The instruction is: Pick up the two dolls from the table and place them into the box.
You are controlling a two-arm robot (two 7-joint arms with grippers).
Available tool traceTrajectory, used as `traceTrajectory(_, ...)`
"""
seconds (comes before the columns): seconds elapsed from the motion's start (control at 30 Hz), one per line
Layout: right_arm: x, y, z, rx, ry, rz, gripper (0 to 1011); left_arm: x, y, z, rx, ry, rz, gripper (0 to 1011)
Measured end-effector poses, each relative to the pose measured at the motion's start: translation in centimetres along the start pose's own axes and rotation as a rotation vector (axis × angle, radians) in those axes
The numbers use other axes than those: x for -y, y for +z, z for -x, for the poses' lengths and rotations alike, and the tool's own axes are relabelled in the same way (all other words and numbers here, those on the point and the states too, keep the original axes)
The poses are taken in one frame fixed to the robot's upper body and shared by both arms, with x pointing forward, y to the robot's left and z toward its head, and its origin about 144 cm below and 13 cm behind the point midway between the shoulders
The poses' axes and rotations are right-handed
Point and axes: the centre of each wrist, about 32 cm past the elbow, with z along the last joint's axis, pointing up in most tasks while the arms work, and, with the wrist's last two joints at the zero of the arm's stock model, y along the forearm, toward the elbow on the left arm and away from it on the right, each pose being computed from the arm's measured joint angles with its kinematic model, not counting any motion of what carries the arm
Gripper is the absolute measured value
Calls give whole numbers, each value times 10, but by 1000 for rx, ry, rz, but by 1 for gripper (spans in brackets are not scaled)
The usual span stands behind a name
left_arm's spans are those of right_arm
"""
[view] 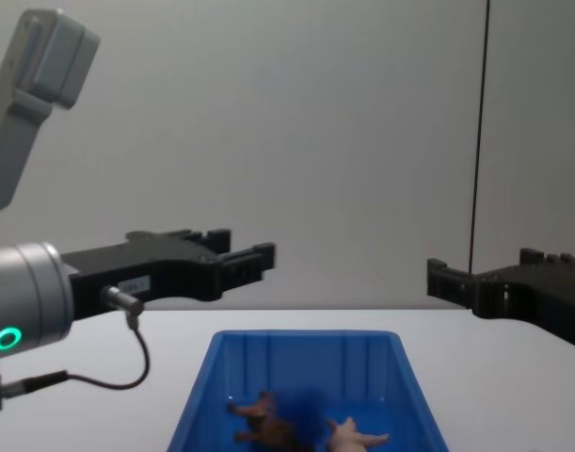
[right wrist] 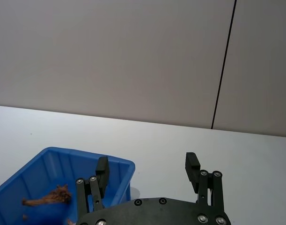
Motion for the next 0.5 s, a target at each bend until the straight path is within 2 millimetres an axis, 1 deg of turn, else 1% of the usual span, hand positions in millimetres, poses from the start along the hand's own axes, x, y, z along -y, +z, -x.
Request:
traceTrajectory(0.07,0,0,0,0,0,0,1001,3,1,0,-6,-23,11,618)
traceTrajectory(0.1,0,0,0,0,0,0,1001,4,1,0,-8,-29,14,639)
traceTrajectory(0.17,0,0,0,0,0,0,1001,6,2,0,-12,-46,23,719)
traceTrajectory(0.2,0,0,0,0,0,0,1001,7,2,0,-13,-52,26,732)
traceTrajectory(0.23,0,0,0,0,0,0,1001,8,2,0,-15,-62,31,779)
traceTrajectory(0.27,0,0,0,0,0,0,1001,8,2,0,-15,-62,31,790)
traceTrajectory(0.37,0,0,0,0,0,0,1001,11,3,0,-18,-81,41,905)
traceTrajectory(0.47,0,0,0,0,0,0,1001,12,4,0,-21,-93,47,959)
traceTrajectory(0.5,0,0,0,0,0,0,1001,12,4,0,-21,-95,48,997)
